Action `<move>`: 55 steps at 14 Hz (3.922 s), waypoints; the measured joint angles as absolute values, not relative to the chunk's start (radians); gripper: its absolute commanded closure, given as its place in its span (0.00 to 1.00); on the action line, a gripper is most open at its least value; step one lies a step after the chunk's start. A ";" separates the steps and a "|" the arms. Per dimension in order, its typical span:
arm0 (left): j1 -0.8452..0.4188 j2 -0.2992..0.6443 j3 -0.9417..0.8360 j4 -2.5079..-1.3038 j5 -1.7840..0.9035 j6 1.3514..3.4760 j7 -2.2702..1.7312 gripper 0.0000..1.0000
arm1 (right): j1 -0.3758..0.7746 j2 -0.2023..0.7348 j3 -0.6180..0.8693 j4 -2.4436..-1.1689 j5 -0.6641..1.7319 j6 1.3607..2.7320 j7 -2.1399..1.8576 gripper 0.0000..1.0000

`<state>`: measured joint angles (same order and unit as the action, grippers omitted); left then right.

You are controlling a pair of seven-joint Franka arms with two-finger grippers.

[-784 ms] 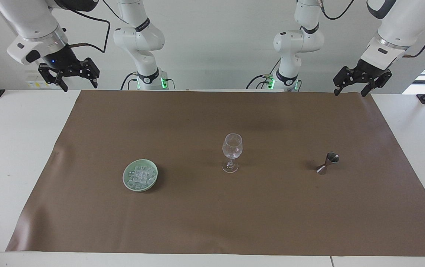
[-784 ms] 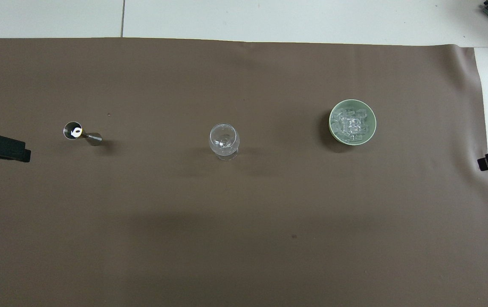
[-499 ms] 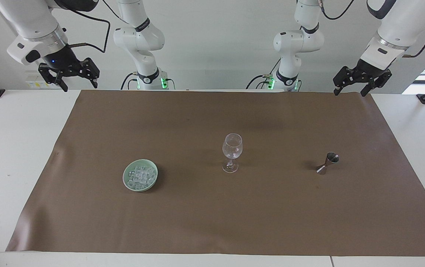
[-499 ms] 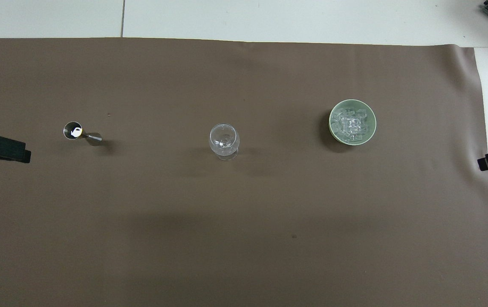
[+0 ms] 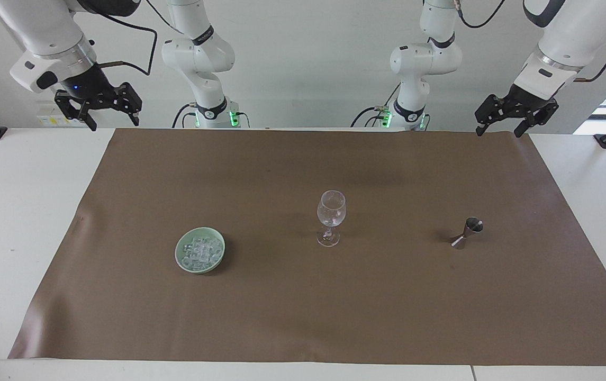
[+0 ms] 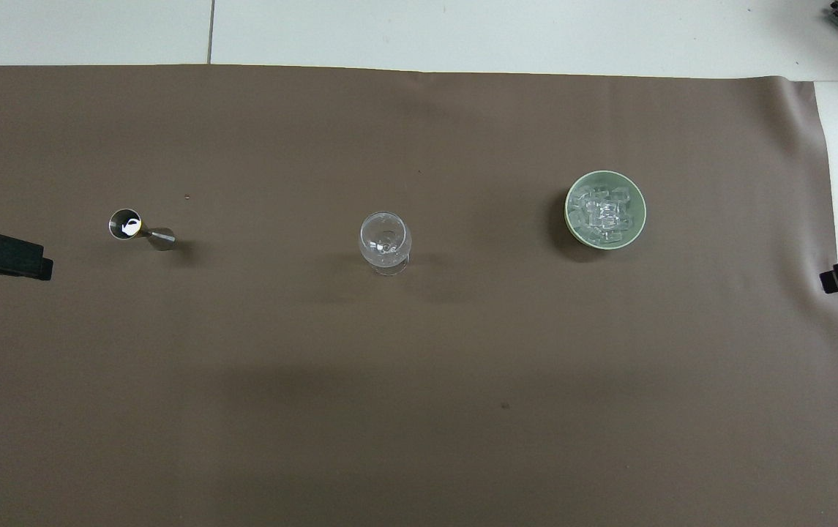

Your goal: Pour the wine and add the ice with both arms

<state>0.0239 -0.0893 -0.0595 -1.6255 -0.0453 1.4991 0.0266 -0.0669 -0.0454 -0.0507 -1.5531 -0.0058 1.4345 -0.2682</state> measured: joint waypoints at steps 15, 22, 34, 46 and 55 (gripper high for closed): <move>0.115 -0.070 -0.053 -1.654 -0.098 1.498 -0.278 0.00 | -0.067 -0.045 -0.051 -1.553 -0.006 1.435 -0.268 0.00; 0.237 0.022 -0.049 -1.657 -0.256 1.520 -0.550 0.00 | -0.067 -0.045 -0.051 -1.553 -0.006 1.435 -0.268 0.00; 0.343 0.149 -0.048 -1.661 -0.437 1.576 -0.913 0.00 | -0.067 -0.045 -0.051 -1.553 -0.006 1.435 -0.268 0.00; 0.475 0.226 -0.049 -1.888 -0.835 1.796 -0.993 0.00 | -0.067 -0.045 -0.051 -1.553 -0.006 1.435 -0.268 0.00; 0.577 0.327 -0.054 -2.015 -1.092 1.864 -0.961 0.00 | -0.067 -0.045 -0.051 -1.553 -0.006 1.435 -0.268 0.00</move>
<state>0.5767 0.3273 -0.0543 -2.0153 -1.0924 1.8641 -0.9605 -0.0669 -0.0454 -0.0507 -1.5531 -0.0058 1.4345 -0.2682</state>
